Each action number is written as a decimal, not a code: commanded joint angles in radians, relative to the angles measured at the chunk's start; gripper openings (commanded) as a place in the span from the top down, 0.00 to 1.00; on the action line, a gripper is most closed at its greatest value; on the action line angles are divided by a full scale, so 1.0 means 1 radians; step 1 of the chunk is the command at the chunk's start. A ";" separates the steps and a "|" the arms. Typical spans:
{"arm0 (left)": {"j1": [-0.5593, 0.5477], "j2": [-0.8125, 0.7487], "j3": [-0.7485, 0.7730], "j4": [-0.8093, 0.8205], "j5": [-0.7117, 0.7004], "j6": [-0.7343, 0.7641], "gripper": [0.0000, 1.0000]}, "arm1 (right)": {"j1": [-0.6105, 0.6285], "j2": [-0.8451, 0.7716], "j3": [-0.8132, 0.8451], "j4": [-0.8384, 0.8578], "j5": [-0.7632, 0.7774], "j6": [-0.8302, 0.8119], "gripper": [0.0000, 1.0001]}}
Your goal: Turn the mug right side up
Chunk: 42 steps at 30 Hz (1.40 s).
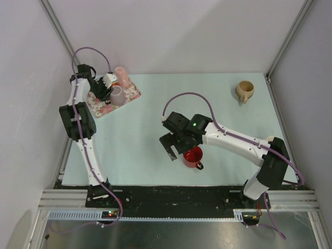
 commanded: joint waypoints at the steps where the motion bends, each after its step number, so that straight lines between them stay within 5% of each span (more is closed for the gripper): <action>1: -0.009 -0.009 -0.019 -0.004 -0.034 0.021 0.51 | -0.003 -0.026 0.040 -0.015 0.021 -0.008 0.00; 4: -0.020 -0.002 -0.028 -0.004 -0.078 0.030 0.61 | -0.003 -0.027 0.044 -0.019 0.025 -0.008 0.01; 8: -0.030 -0.009 -0.047 -0.004 -0.093 0.030 0.93 | -0.004 -0.037 0.043 -0.025 0.042 0.002 0.01; 10: -0.030 -0.013 -0.037 -0.004 -0.084 -0.009 0.98 | -0.007 -0.048 0.043 -0.023 0.050 0.016 0.01; 15: -0.030 -0.048 0.048 -0.003 -0.076 -0.256 1.00 | -0.028 -0.099 0.051 0.039 0.046 0.036 0.01; 23: -0.035 -0.285 -0.020 -0.003 0.036 -0.581 1.00 | -0.136 -0.193 0.069 0.213 0.003 0.065 0.01; 33: -0.143 -0.622 -0.168 -0.001 0.199 -0.941 1.00 | -0.284 -0.145 0.026 0.867 -0.226 0.154 0.01; 42: -0.328 -0.807 -0.199 0.000 0.332 -1.084 1.00 | -0.340 -0.062 0.041 1.397 -0.404 0.384 0.00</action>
